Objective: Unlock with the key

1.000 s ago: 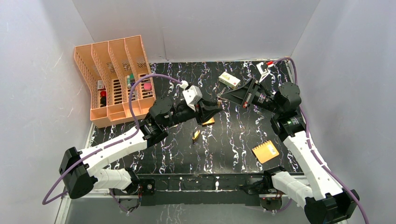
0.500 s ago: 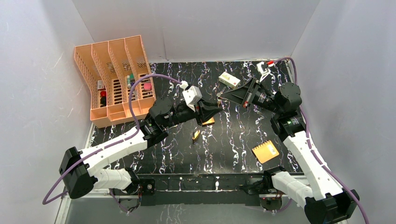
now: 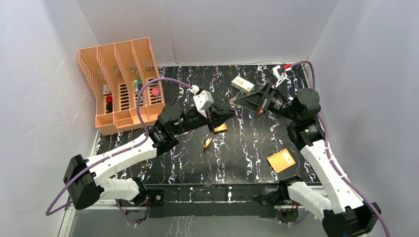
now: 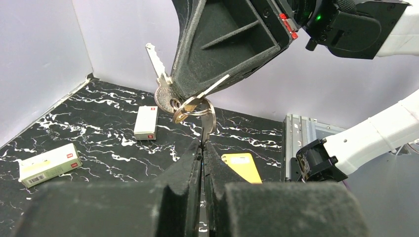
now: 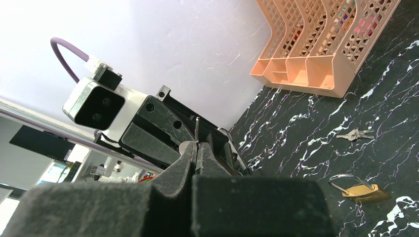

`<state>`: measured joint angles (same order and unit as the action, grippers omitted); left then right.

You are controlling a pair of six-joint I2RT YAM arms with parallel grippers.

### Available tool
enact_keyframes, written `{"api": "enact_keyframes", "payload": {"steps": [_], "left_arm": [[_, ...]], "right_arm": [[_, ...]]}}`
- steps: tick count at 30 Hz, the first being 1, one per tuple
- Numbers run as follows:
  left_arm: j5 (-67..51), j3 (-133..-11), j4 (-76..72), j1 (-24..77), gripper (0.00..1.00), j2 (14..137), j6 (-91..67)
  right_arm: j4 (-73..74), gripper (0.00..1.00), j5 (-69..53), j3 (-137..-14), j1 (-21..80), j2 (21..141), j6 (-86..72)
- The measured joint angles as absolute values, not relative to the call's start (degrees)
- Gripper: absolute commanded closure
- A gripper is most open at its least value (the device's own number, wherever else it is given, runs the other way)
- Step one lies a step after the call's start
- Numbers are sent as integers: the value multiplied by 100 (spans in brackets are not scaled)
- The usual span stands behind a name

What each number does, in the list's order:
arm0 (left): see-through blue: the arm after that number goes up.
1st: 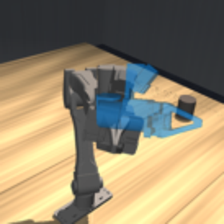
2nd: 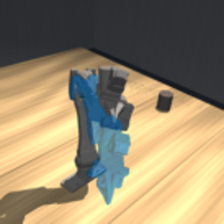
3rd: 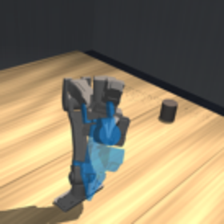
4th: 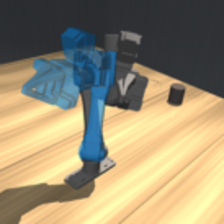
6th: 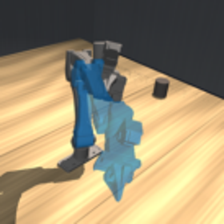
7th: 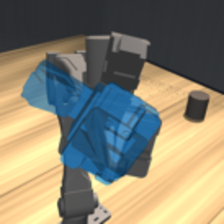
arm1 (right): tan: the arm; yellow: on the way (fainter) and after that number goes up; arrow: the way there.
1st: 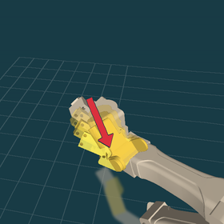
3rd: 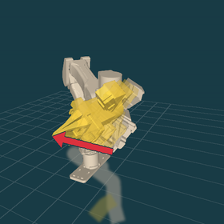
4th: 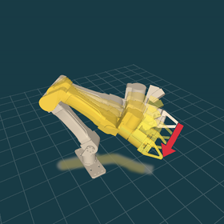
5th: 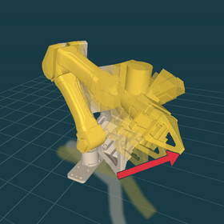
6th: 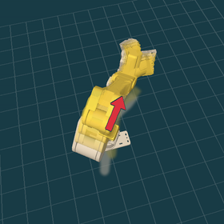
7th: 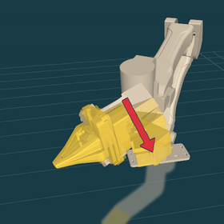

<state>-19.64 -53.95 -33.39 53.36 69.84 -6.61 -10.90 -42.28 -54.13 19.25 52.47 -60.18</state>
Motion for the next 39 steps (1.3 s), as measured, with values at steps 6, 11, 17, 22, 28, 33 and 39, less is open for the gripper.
{"api": "enact_keyframes", "payload": {"steps": [6, 11, 17, 22, 28, 33, 39], "left_arm": [[-1994, -5395, -3387, 5336, 100, 6984, -661], [-1876, -5395, -3378, 5336, 100, 6965, -578], [-1446, -5424, -2707, 5336, 100, 6713, 231], [-928, -5714, -1669, 5336, 100, 6394, 1498], [-93, -5841, -1046, 5358, 100, 5944, 3734], [770, -5354, -1293, 5489, 100, 5833, 6659], [1168, -5334, -794, 5496, 100, 6145, 8506]], "right_arm": [[-1090, 100, -4230, -5411, 1925, 5210, -6023], [-915, 42, -4195, -5422, 1925, 5153, -5907], [211, 2, -3933, -5795, 1925, 5068, -5216], [1540, 2, -3632, -6632, 1925, 5094, -4335], [2797, 6, -3271, -7863, 1927, 5448, -3354], [3264, 11, -3332, -8014, 1927, 5916, -3253], [3308, 13, -3603, -7894, 1938, 6449, -3321]]}}
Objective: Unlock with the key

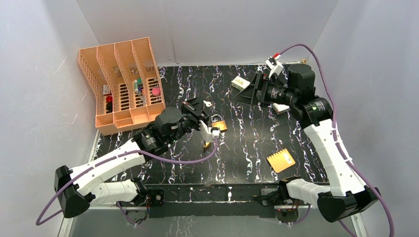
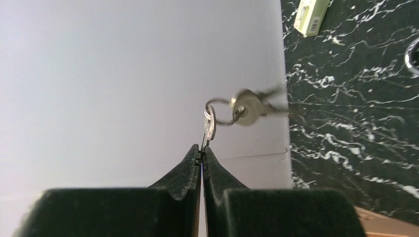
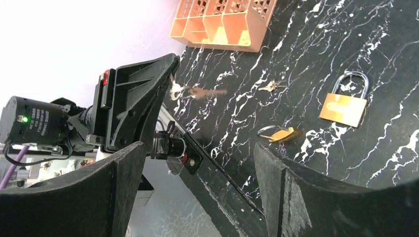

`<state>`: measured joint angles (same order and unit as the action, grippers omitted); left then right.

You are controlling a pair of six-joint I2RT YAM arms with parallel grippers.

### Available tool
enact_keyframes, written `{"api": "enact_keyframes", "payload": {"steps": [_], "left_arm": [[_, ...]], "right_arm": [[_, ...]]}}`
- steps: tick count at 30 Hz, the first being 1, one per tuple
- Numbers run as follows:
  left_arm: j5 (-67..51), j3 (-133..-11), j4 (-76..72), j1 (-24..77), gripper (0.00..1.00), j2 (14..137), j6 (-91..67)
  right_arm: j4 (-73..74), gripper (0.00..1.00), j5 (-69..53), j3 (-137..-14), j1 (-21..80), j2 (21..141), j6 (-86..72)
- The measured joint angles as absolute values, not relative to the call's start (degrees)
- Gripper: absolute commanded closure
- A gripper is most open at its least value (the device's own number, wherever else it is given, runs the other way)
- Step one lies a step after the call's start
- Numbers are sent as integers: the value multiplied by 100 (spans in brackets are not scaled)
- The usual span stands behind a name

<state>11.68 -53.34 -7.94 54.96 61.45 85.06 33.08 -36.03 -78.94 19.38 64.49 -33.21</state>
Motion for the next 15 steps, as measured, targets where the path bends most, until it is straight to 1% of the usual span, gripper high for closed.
{"api": "enact_keyframes", "payload": {"steps": [5, 10, 15], "left_arm": [[1133, -6093, -128, 5498, 100, 6252, 9037], [1048, -6720, 161, 5498, 100, 6285, 9264], [985, -6838, 193, 5498, 100, 6442, 9435]], "right_arm": [[2978, 20, -3830, -7861, 2032, 6355, -3406], [1662, 23, -4274, -7122, 2043, 6125, -4250], [410, 26, -4563, -6851, 2043, 6283, -5120]]}}
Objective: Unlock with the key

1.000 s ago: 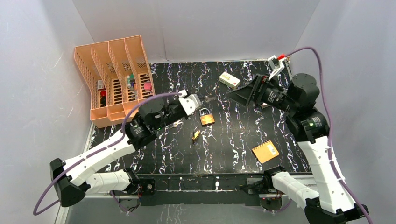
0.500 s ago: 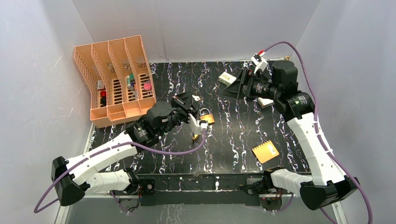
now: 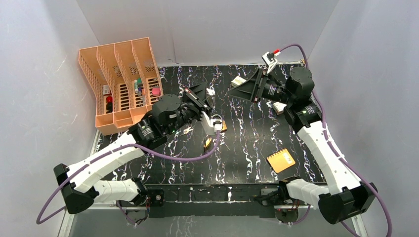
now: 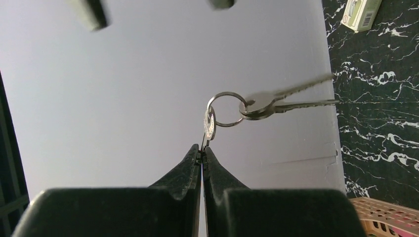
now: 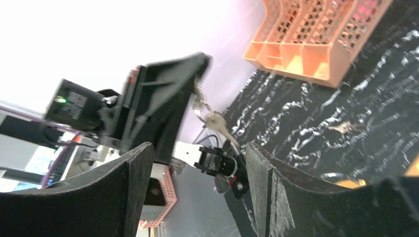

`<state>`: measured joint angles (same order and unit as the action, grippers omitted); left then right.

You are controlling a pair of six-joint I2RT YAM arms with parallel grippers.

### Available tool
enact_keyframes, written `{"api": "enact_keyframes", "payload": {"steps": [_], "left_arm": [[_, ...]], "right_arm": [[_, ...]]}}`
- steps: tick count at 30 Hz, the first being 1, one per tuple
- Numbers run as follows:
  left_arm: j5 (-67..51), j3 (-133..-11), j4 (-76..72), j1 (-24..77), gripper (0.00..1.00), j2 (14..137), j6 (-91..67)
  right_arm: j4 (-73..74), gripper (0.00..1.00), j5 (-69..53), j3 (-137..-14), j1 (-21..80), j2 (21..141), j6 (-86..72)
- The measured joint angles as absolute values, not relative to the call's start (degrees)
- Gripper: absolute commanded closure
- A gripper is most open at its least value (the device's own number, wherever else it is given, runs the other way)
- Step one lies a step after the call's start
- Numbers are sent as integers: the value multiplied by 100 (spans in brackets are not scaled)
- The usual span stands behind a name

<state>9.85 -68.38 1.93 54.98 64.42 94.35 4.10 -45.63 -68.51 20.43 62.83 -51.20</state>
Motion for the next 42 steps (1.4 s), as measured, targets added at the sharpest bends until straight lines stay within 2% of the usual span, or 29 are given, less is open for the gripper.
{"api": "enact_keyframes", "payload": {"steps": [7, 12, 18, 29, 39, 42], "left_arm": [[934, -6469, -650, 5498, 100, 6816, 9789], [893, -5839, -1647, 5498, 100, 6849, 9990], [810, -5614, -2421, 5498, 100, 6847, 10106], [683, -5498, -2757, 5498, 100, 6746, 10095], [674, -5474, -2829, 5498, 100, 6746, 10088], [674, -5474, -2829, 5498, 100, 6746, 10082]], "right_arm": [[-449, 32, -4794, -7277, 2086, 6836, -5616], [-163, 34, -4703, -7404, 2115, 6993, -5374], [266, 42, -4648, -7408, 2115, 6993, -5078], [526, 46, -4768, -7684, 2248, 7415, -4810], [617, 66, -4779, -7983, 2536, 7612, -4587], [617, 69, -4779, -7981, 2536, 7614, -4584]]}}
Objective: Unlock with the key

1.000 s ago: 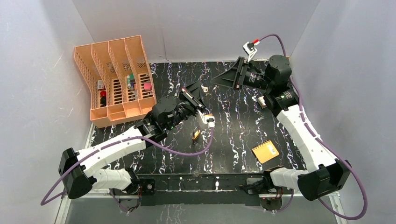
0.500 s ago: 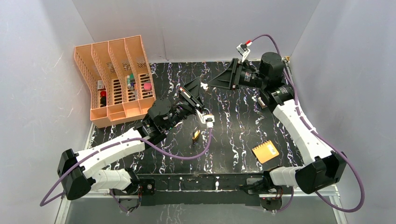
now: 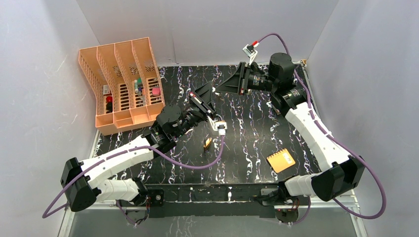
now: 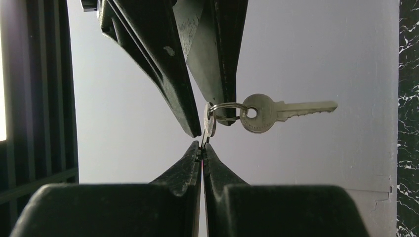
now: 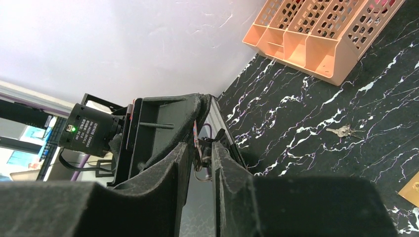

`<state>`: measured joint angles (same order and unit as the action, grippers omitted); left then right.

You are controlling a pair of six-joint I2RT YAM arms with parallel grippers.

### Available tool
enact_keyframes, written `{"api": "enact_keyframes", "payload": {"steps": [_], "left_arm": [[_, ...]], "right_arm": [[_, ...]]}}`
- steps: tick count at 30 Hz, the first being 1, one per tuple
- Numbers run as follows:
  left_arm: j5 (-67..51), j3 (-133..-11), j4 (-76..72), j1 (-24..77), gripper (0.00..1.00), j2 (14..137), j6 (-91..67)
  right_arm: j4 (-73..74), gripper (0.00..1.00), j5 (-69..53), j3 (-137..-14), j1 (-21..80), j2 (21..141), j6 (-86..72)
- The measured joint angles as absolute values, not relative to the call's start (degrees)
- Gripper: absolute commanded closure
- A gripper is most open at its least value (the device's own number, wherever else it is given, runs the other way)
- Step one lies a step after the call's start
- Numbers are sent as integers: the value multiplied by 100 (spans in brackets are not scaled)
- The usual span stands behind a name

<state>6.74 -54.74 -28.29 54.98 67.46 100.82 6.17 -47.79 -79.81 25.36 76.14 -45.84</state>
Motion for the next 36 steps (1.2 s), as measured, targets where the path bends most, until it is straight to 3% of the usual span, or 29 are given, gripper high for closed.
{"api": "enact_keyframes", "payload": {"steps": [14, 24, 26, 28, 29, 30, 34, 36], "left_arm": [[676, -5474, -2834, 5498, 100, 6746, 10053], [676, -5474, -2893, 5498, 100, 6746, 10055], [676, -5474, -2930, 5498, 100, 6746, 10055], [679, -5474, -2958, 5498, 100, 6746, 10057], [681, -5474, -2958, 5498, 100, 6746, 10057], [681, -5474, -2958, 5498, 100, 6746, 10057], [681, -5474, -3002, 5498, 100, 6742, 10064], [683, -5474, -3000, 5498, 100, 6726, 10075]], "right_arm": [[611, 89, -4851, -7981, 2541, 7612, -4615], [585, 81, -5035, -7972, 2578, 7618, -4788], [582, 73, -5046, -7972, 2628, 7638, -4807], [572, 72, -5100, -7972, 2663, 7655, -4829], [565, 73, -5109, -7972, 2676, 7660, -4834], [556, 82, -5118, -7972, 2676, 7662, -4853], [495, 98, -5096, -7961, 2698, 7662, -4932], [451, 100, -5076, -7924, 2700, 7662, -4967]]}}
